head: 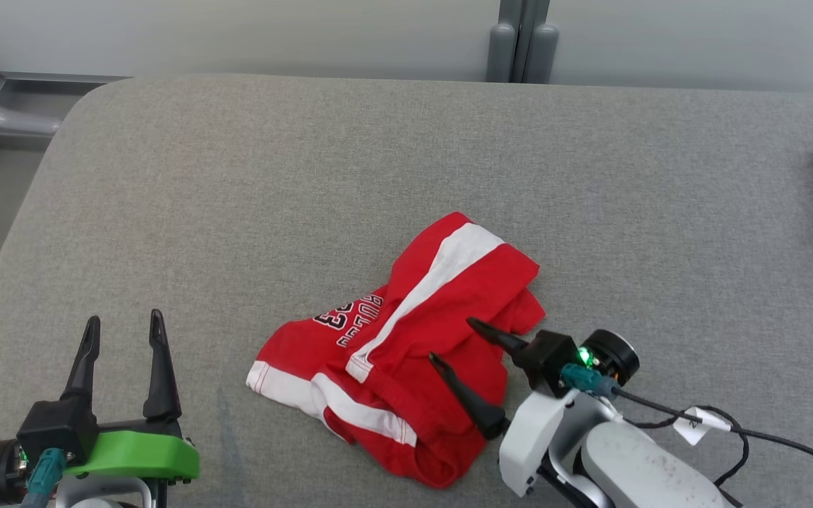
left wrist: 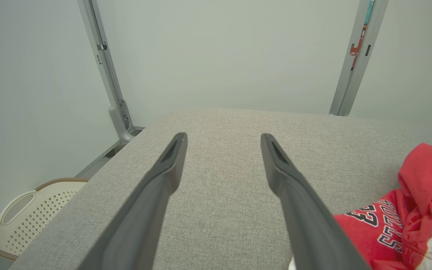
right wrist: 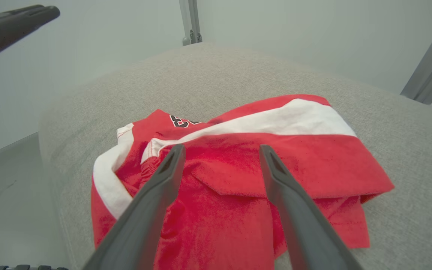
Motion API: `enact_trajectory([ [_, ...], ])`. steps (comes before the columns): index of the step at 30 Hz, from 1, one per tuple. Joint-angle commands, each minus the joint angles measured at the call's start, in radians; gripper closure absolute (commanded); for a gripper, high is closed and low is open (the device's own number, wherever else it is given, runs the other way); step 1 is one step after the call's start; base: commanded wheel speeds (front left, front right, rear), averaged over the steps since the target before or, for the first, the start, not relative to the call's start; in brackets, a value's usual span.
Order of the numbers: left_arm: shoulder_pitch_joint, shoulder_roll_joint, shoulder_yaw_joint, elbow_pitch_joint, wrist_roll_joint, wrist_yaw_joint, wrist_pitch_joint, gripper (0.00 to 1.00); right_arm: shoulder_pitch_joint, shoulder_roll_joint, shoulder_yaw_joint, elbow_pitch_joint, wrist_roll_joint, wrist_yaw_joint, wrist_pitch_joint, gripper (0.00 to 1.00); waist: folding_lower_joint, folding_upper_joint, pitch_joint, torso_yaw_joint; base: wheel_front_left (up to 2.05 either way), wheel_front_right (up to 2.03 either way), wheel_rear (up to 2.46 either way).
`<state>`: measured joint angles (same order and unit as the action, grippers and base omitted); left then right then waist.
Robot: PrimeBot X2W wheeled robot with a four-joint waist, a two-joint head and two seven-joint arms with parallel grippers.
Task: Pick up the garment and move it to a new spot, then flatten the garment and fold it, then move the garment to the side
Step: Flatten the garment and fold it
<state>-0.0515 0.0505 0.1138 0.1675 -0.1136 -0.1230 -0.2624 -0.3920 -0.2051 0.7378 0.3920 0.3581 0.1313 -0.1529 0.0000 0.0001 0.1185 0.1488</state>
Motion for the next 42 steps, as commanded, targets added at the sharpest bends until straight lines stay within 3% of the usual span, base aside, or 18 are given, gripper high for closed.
enact_trajectory([
  [1,0.012,0.001,0.001,-0.002,-0.003,-0.001,-0.003,0.00,0.025,-0.008,0.017,-0.015,0.002,-0.001,0.012,0.00,0.0000,-0.0001,0.001,0.000,0.00,0.00,0.00],
  [16,-0.019,0.001,-0.029,0.007,-0.019,0.003,-0.003,0.00,0.052,-0.030,0.172,0.005,-0.019,-0.001,0.070,0.00,0.0000,-0.0001,0.035,0.037,0.00,0.00,0.00],
  [21,-0.028,0.001,-0.037,0.012,-0.029,0.008,-0.003,0.00,0.012,-0.006,0.186,0.105,-0.098,-0.001,0.054,0.00,0.0000,-0.0001,0.040,0.050,0.00,0.00,0.00],
  [26,-0.030,0.001,-0.047,0.017,-0.033,0.009,-0.003,0.00,-0.017,0.066,0.163,0.236,-0.133,-0.001,0.020,0.00,0.0000,-0.0001,0.039,0.061,0.00,0.00,0.00],
  [27,-0.030,0.001,-0.048,0.018,-0.033,0.009,-0.003,0.00,-0.021,0.075,0.162,0.255,-0.132,-0.001,0.014,0.58,0.0000,-0.0001,0.039,0.063,0.00,0.00,0.00],
  [28,-0.031,0.001,-0.047,0.019,-0.033,0.009,-0.003,0.00,-0.028,0.083,0.160,0.271,-0.131,-0.001,-0.003,1.00,0.0000,-0.0001,0.038,0.064,0.00,0.00,0.00],
  [35,-0.005,0.001,-0.026,0.019,-0.031,0.011,-0.003,0.00,-0.053,0.070,0.047,0.316,-0.127,-0.001,-0.088,1.00,0.0000,-0.0001,0.024,0.041,0.00,0.00,0.00],
  [42,0.015,0.001,-0.018,0.011,-0.030,0.015,-0.003,0.00,-0.011,-0.013,-0.172,0.257,-0.118,-0.001,-0.111,1.00,0.0000,-0.0001,0.009,-0.020,0.00,0.00,0.00],
])
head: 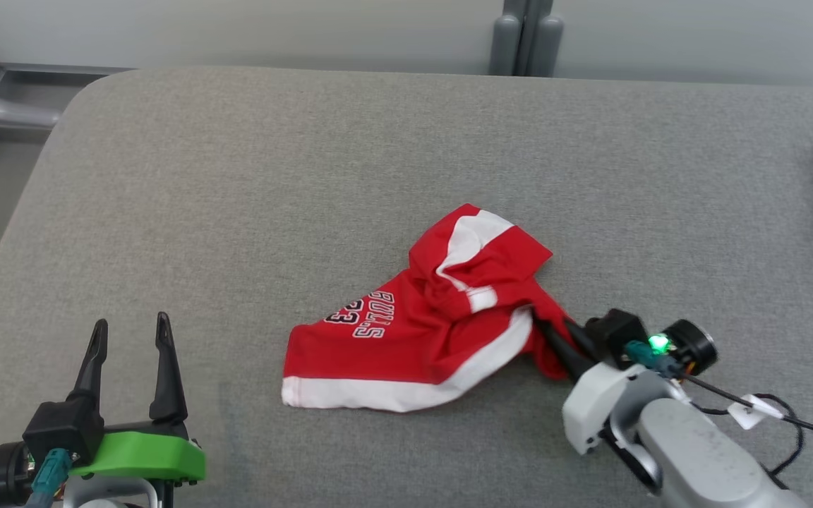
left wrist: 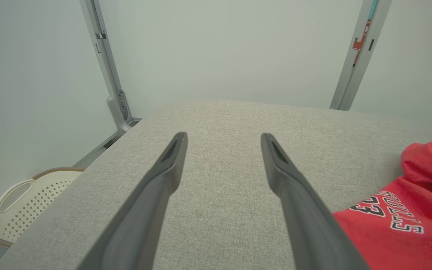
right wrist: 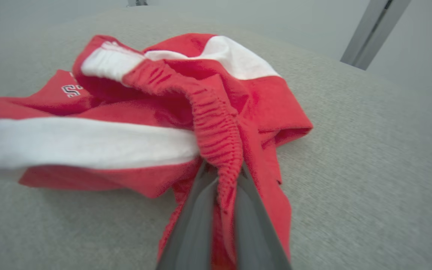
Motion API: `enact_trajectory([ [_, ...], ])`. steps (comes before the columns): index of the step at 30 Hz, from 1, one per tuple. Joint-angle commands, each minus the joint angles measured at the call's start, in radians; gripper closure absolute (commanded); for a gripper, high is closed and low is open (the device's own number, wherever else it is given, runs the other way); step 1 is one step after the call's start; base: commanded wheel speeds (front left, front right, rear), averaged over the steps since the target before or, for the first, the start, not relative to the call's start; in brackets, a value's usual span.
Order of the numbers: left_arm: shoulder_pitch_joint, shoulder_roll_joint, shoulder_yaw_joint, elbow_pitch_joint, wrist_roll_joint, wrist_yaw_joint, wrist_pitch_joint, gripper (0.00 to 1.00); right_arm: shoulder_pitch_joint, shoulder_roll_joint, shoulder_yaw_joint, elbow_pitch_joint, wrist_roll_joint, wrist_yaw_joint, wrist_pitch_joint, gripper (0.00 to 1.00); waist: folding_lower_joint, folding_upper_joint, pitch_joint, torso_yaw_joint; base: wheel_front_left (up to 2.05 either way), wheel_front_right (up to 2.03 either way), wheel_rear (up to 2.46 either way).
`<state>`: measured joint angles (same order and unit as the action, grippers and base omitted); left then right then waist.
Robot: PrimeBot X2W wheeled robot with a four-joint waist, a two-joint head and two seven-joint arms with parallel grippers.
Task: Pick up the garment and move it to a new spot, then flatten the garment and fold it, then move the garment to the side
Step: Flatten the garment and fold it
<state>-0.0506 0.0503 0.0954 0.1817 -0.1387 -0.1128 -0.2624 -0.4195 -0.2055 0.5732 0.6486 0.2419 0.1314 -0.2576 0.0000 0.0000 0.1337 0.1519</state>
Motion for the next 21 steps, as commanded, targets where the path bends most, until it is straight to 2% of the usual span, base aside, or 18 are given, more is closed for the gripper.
enact_trajectory([
  [1,0.015,0.001,0.002,-0.003,-0.005,0.004,-0.003,0.00,0.026,-0.023,-0.029,-0.007,0.000,-0.002,-0.006,1.00,0.0000,0.0000,-0.007,-0.031,0.00,0.00,0.00],
  [5,0.011,0.001,-0.003,-0.001,-0.002,0.001,-0.003,0.00,0.056,-0.076,-0.098,-0.015,0.013,-0.002,0.005,1.00,0.0000,0.0000,-0.004,-0.057,0.00,0.00,0.00],
  [9,0.002,0.001,-0.003,-0.001,-0.007,0.001,-0.003,0.00,0.087,-0.086,-0.146,-0.007,0.022,-0.002,0.021,1.00,0.0000,0.0000,0.003,-0.074,0.00,0.00,0.00],
  [10,0.002,0.001,-0.003,0.000,-0.007,0.001,-0.003,0.00,0.087,-0.083,-0.154,-0.010,0.023,-0.002,0.020,0.53,0.0000,0.0000,0.004,-0.078,0.00,0.00,0.00],
  [11,0.003,0.001,-0.003,0.001,-0.007,0.000,-0.003,0.00,0.091,-0.076,-0.158,-0.016,0.030,-0.002,0.018,0.00,0.0000,0.0000,0.003,-0.082,0.00,0.00,0.00],
  [15,0.017,0.001,0.005,0.005,-0.001,0.000,-0.003,0.00,0.117,-0.067,-0.181,-0.062,0.042,-0.002,0.004,0.00,0.0000,0.0000,-0.011,-0.098,0.00,0.00,0.00],
  [21,0.031,0.001,0.013,0.007,0.003,-0.003,-0.003,0.00,0.205,-0.076,-0.216,-0.217,0.067,-0.002,-0.005,0.00,0.0000,0.0000,-0.037,-0.120,0.00,0.00,0.00],
])
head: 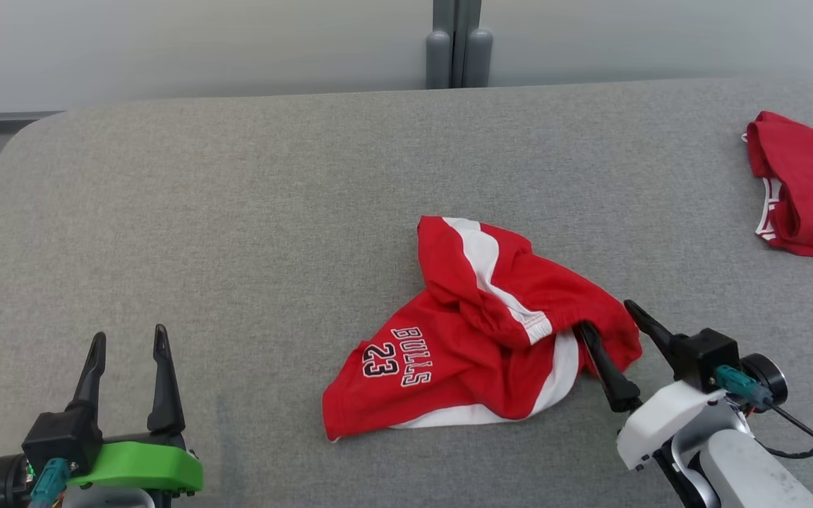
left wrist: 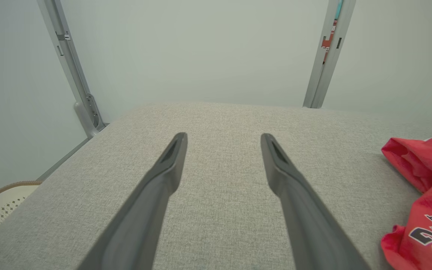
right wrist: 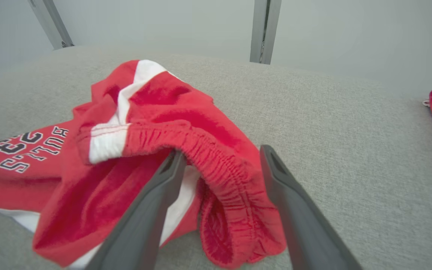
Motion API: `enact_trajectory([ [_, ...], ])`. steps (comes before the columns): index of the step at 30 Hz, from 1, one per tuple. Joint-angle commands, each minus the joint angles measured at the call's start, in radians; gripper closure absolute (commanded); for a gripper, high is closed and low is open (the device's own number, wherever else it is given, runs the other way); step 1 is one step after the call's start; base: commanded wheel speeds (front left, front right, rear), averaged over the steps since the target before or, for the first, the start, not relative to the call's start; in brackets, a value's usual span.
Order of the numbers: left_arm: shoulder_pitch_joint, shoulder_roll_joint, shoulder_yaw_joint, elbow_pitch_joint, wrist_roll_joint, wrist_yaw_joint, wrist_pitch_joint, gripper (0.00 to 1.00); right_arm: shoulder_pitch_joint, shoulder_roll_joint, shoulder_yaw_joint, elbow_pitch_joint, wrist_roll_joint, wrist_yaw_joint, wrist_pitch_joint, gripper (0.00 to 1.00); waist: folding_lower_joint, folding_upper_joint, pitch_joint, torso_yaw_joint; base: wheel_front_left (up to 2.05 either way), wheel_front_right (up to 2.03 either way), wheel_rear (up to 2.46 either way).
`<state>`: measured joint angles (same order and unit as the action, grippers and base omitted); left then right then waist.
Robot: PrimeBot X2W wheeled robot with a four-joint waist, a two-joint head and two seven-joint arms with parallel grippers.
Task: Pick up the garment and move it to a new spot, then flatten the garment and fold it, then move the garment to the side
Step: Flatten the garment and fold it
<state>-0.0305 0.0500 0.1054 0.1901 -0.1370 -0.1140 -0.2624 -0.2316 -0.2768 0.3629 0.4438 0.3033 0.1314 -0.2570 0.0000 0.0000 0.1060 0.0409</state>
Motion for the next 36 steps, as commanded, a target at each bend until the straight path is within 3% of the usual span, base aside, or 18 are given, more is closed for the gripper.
enact_trajectory([
  [1,0.014,0.002,0.003,-0.001,0.002,-0.002,-0.003,0.00,0.032,-0.008,-0.013,-0.037,0.009,-0.002,-0.006,0.00,0.0000,0.0000,-0.012,-0.012,0.00,0.00,0.00],
  [10,0.020,0.002,-0.002,-0.001,-0.001,-0.003,-0.003,0.00,0.158,0.023,-0.076,-0.251,-0.026,-0.001,-0.001,0.00,0.0000,0.0000,-0.026,-0.027,0.00,0.00,0.00],
  [17,0.026,0.002,-0.003,0.000,0.005,-0.004,-0.003,0.00,0.117,0.027,0.004,-0.291,-0.072,-0.001,0.068,0.00,0.0000,0.0000,-0.032,-0.029,0.00,0.00,0.00],
  [28,-0.010,0.002,-0.027,0.005,-0.003,-0.007,-0.003,0.00,-0.117,0.014,0.213,-0.156,-0.119,-0.001,0.294,0.00,0.0000,0.0000,-0.011,0.009,0.00,0.00,0.00],
  [36,-0.024,0.002,-0.035,0.007,-0.018,-0.003,-0.003,0.00,-0.191,0.022,0.288,-0.003,-0.104,-0.001,0.336,0.00,0.0000,0.0000,0.018,0.041,0.00,0.00,0.00],
])
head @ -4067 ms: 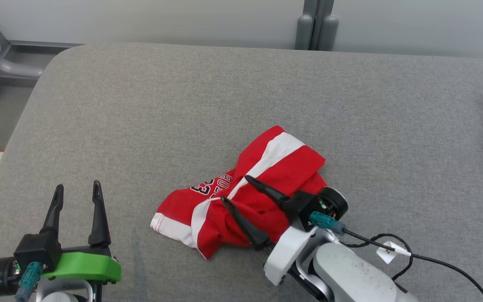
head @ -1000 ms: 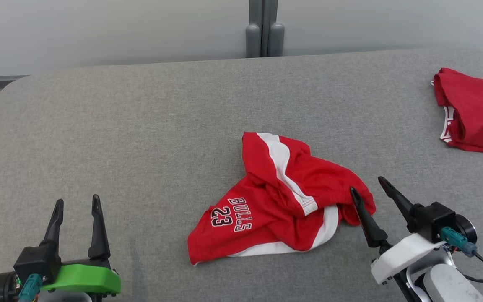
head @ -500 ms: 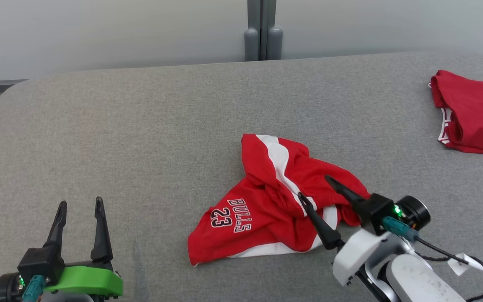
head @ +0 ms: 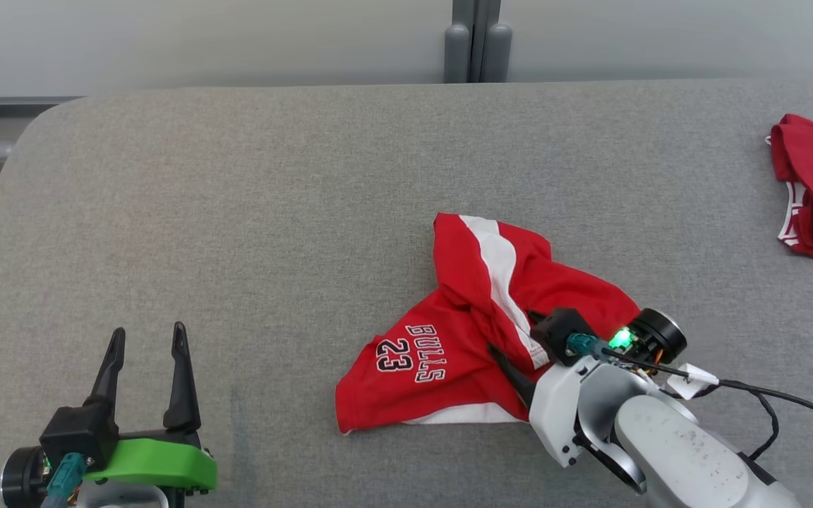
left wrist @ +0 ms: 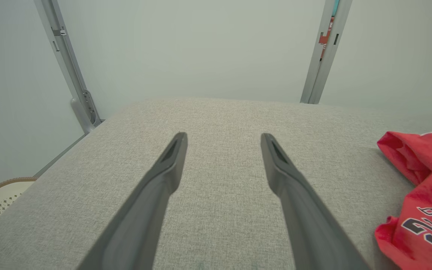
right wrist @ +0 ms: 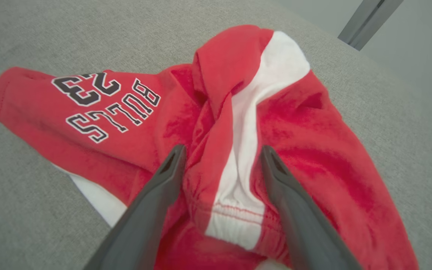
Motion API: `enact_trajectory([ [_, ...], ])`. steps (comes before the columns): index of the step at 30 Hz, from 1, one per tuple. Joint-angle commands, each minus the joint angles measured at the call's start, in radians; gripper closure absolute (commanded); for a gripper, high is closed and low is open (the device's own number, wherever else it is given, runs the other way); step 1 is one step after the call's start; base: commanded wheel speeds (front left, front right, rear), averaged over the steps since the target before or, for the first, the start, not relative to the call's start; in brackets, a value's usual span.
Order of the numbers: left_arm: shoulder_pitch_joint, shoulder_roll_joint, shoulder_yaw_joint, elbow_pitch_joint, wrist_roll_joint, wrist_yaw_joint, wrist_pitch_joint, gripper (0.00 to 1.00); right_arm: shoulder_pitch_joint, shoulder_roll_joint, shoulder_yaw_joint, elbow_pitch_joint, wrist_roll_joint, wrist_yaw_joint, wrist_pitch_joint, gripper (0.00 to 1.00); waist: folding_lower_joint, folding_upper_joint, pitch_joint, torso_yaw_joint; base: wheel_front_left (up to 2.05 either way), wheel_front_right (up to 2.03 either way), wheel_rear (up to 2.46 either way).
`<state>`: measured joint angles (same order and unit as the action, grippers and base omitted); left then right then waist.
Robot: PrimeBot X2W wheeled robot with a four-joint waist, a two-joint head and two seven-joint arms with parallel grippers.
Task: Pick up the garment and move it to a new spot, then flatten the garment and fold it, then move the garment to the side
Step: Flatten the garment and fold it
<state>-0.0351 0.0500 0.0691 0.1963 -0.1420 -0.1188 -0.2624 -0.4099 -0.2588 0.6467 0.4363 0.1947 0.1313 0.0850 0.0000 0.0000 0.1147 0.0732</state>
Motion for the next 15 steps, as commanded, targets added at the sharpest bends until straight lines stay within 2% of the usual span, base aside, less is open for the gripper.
enact_trajectory([
  [1,-0.020,0.002,0.001,0.000,-0.014,0.003,-0.003,0.00,-0.020,0.004,0.013,0.026,0.002,-0.001,-0.006,0.00,0.0000,0.0000,0.012,0.011,0.00,0.00,0.00],
  [3,-0.021,0.002,0.000,0.000,-0.015,0.005,-0.003,0.00,-0.036,0.008,0.026,0.064,0.000,-0.001,-0.013,0.00,0.0000,0.0000,0.017,0.012,0.00,0.00,0.00],
  [4,-0.022,0.002,0.000,0.000,-0.014,0.005,-0.003,0.00,-0.042,0.011,0.027,0.080,0.001,-0.001,-0.018,0.06,0.0000,0.0000,0.019,0.013,0.00,0.00,0.00],
  [5,-0.025,0.002,0.000,0.001,-0.015,0.005,-0.003,0.00,-0.050,0.020,0.021,0.091,0.013,-0.001,-0.037,0.79,0.0000,0.0000,0.021,0.014,0.00,0.00,0.00],
  [6,-0.027,0.002,0.001,0.002,-0.015,0.004,-0.003,0.00,-0.060,0.023,0.013,0.101,0.011,-0.001,-0.051,1.00,0.0000,0.0000,0.022,0.014,0.00,0.00,0.00],
  [15,-0.028,0.002,0.010,0.000,-0.011,0.002,-0.003,0.00,-0.127,0.011,-0.087,0.153,0.016,-0.001,-0.167,1.00,0.0000,0.0000,0.023,-0.001,0.00,0.00,0.00],
])
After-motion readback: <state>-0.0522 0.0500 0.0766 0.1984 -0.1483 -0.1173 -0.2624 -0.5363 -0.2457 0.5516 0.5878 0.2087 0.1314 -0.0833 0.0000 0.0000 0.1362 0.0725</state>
